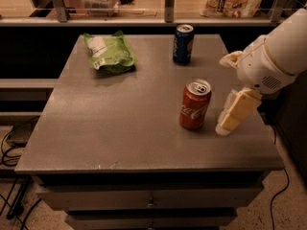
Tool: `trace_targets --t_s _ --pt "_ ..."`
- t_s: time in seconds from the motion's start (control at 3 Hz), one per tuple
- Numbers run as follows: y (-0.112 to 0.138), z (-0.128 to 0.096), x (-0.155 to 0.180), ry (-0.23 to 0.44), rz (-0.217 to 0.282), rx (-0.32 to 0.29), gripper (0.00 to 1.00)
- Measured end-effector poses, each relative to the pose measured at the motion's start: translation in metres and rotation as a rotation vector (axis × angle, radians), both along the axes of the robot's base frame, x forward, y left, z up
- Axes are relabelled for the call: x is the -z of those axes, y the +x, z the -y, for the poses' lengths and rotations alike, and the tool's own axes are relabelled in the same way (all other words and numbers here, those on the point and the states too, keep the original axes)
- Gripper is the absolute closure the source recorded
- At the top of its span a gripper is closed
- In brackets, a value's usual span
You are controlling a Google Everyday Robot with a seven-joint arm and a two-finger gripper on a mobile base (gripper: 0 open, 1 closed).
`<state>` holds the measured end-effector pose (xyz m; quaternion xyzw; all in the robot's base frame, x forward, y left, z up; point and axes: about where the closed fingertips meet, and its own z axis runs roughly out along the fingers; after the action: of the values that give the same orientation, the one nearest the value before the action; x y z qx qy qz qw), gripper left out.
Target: Move coke can near green rice chip bag
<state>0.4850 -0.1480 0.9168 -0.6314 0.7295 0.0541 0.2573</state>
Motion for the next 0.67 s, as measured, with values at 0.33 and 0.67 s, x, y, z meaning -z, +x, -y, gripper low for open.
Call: trace_targets --t_s 0.33,0.67 --pt "0.009 -0.025 0.019 0.048 -0.037 -0.023 0.00" --pt "0.010 -0.051 0.032 0.097 -0.074 -0.059 0.16"
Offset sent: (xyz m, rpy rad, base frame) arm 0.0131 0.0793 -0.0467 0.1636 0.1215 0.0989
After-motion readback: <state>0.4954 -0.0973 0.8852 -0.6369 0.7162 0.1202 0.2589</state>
